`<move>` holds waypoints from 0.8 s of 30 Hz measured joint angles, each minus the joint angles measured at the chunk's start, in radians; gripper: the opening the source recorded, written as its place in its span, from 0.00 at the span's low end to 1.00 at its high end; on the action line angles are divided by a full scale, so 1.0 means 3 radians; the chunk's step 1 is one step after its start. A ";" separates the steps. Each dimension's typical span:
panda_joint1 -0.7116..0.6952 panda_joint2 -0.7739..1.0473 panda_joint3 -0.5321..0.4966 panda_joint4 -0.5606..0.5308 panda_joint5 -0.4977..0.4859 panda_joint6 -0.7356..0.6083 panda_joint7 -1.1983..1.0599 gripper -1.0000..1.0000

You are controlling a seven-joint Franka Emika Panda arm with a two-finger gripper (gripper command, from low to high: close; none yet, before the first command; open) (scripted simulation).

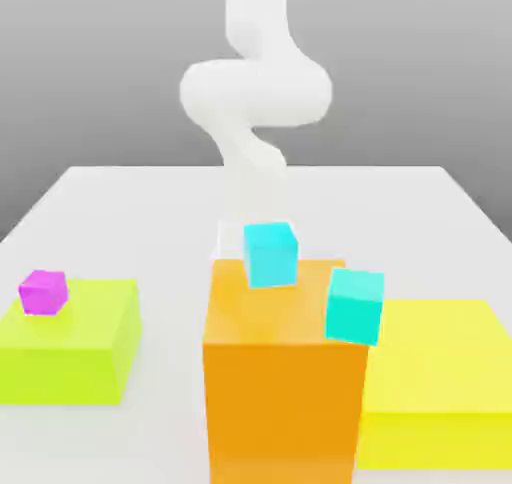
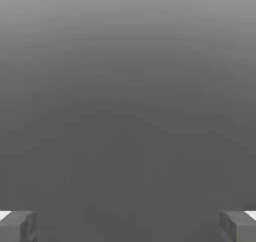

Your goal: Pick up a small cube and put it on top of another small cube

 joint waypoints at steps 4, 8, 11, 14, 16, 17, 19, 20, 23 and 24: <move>0.0310 0.0254 -0.0017 -0.0132 -0.0067 0.0155 -0.0562 0.50; 0.0604 0.0498 -0.0037 -0.0260 -0.0121 0.0304 -0.1112 0.50; 0.0818 0.0681 -0.0051 -0.0355 -0.0152 0.0416 -0.1530 0.50; 0.1027 0.0864 -0.0064 -0.0450 -0.0175 0.0527 -0.1953 0.50; 0.1173 0.0985 -0.0078 -0.0513 -0.0194 0.0600 -0.2233 0.50; 0.1243 0.1046 -0.0083 -0.0545 -0.0199 0.0638 -0.2376 0.50; 0.1380 0.1168 -0.0090 -0.0609 -0.0207 0.0714 -0.2664 0.50; 0.1446 0.1229 -0.0091 -0.0641 -0.0209 0.0751 -0.2809 0.50; 0.1643 0.1412 -0.0093 -0.0736 -0.0212 0.0864 -0.3248 0.50; 0.1708 0.1473 -0.0093 -0.0768 -0.0210 0.0901 -0.3396 0.50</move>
